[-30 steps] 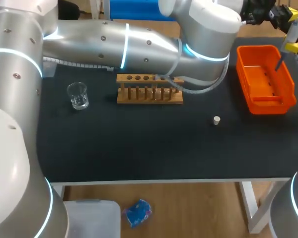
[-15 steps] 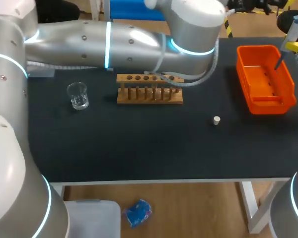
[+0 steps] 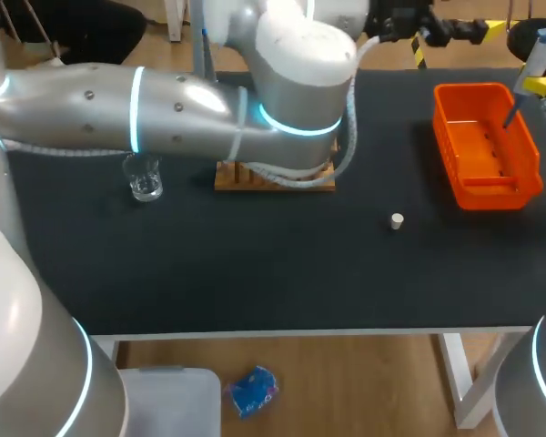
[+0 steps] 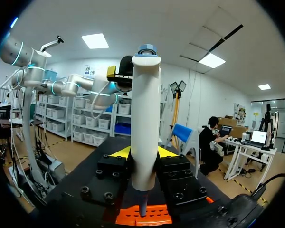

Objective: Invert the test tube, pick up the pipette, mount the tip to pipette, aspirate from beaker and dispense into the tube, eject the tip, return the pipette, and cap with the stopper.

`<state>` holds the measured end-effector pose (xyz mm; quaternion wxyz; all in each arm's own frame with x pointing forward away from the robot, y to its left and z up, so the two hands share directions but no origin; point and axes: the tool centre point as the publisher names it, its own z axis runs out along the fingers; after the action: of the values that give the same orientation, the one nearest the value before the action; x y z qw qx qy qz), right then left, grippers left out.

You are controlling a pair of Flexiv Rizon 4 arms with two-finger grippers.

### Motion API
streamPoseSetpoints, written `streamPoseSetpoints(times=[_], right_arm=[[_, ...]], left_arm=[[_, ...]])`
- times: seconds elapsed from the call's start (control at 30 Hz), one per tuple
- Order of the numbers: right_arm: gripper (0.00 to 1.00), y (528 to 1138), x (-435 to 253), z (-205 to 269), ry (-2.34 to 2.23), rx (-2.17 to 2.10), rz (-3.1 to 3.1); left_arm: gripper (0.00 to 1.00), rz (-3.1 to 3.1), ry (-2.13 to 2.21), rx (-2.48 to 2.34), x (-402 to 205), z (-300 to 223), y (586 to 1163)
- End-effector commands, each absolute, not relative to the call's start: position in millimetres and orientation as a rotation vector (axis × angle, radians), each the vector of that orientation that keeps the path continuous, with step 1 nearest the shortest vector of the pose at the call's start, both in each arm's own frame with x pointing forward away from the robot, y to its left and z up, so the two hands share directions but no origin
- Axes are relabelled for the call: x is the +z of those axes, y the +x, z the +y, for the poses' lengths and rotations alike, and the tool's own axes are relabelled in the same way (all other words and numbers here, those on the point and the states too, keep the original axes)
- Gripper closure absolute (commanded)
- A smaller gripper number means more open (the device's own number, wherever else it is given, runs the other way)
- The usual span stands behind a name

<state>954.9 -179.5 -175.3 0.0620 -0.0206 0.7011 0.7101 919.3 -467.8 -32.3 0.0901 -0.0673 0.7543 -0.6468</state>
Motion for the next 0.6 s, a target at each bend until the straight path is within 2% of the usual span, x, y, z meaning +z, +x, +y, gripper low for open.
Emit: streamPoseSetpoints(times=[0.03,0.3,0.6], right_arm=[[1.00,955.6,-175.1,-180.7,-0.067,2.148,2.123],[1.00,955.6,-175.1,-180.7,-0.067,2.148,2.123],[1.00,939.1,-168.0,-140.8,-0.189,2.215,2.104]], left_arm=[[0.00,1.462,-0.098,-2.535,-34.5,-456.4,915.8],[0.00,1.462,-0.098,-2.535,-34.5,-456.4,915.8],[0.00,1.339,-0.047,-2.668,-28.4,-426.6,898.1]])
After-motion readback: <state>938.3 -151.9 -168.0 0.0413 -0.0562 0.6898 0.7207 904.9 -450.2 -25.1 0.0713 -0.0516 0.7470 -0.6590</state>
